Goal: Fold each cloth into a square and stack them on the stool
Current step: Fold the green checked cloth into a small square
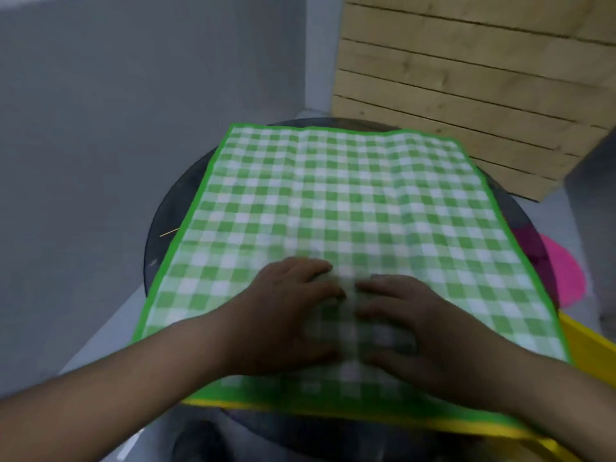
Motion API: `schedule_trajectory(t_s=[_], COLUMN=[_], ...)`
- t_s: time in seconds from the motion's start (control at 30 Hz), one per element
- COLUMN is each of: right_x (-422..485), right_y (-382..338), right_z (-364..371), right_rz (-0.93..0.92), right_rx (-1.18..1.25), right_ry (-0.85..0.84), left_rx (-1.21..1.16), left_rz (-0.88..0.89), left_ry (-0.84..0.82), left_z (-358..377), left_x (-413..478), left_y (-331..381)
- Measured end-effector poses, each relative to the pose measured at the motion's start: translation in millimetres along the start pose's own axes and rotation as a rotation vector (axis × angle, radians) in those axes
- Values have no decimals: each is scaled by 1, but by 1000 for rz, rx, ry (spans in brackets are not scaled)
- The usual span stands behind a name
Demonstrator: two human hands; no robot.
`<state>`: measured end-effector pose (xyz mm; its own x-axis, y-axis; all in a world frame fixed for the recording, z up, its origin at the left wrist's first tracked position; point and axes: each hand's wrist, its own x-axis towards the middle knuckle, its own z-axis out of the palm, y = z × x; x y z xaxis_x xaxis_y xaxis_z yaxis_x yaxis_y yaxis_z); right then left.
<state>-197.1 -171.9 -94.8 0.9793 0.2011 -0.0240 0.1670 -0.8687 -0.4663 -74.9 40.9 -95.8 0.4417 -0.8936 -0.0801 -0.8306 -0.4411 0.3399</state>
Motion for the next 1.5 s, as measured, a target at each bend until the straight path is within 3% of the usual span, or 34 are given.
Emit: schedule_trajectory(t_s=[0.1, 0.37, 0.67, 1.5], right_x=[-18, -40, -46, -40], right_y=[-12, -29, -39, -44], right_z=[7, 13, 24, 1], right_rz=[-23, 84, 156, 220], right_rx=[-38, 167, 237, 424], right_ry=[-13, 23, 20, 131], left_rx=[11, -304, -440, -514], left_rz=[23, -78, -134, -116], left_ry=[85, -16, 14, -7], left_z=[9, 9, 17, -12], left_x=[-17, -49, -54, -56], left_y=[11, 30, 32, 42])
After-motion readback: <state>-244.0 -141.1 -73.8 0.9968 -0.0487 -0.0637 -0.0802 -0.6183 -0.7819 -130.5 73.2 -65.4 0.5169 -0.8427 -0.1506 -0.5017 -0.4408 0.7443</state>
